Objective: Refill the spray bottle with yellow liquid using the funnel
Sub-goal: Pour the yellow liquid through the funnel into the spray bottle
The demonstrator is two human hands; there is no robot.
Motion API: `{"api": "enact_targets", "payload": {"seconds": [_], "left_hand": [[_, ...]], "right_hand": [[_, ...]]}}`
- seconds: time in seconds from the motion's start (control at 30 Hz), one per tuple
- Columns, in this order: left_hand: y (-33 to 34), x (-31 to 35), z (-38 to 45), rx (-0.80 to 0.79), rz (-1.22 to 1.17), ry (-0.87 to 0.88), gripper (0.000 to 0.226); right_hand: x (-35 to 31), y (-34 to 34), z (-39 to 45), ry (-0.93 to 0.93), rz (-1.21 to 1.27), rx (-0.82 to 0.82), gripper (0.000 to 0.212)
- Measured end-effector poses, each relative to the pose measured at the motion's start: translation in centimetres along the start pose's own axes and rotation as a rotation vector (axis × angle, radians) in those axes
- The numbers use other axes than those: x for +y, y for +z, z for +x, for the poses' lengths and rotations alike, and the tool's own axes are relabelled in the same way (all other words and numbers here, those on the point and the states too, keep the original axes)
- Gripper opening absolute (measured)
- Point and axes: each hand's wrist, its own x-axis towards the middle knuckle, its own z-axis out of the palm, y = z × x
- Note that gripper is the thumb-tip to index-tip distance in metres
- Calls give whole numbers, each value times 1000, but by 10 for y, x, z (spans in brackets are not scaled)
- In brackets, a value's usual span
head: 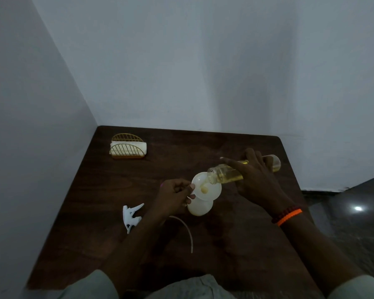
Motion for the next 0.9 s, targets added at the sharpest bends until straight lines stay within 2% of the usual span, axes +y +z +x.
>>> {"api": "enact_targets", "payload": {"seconds": [0.9], "left_hand": [[1,-1,-4,2,-20,17,17]], "right_hand": [[-2,-5,-4,-5,5,8,77]]}}
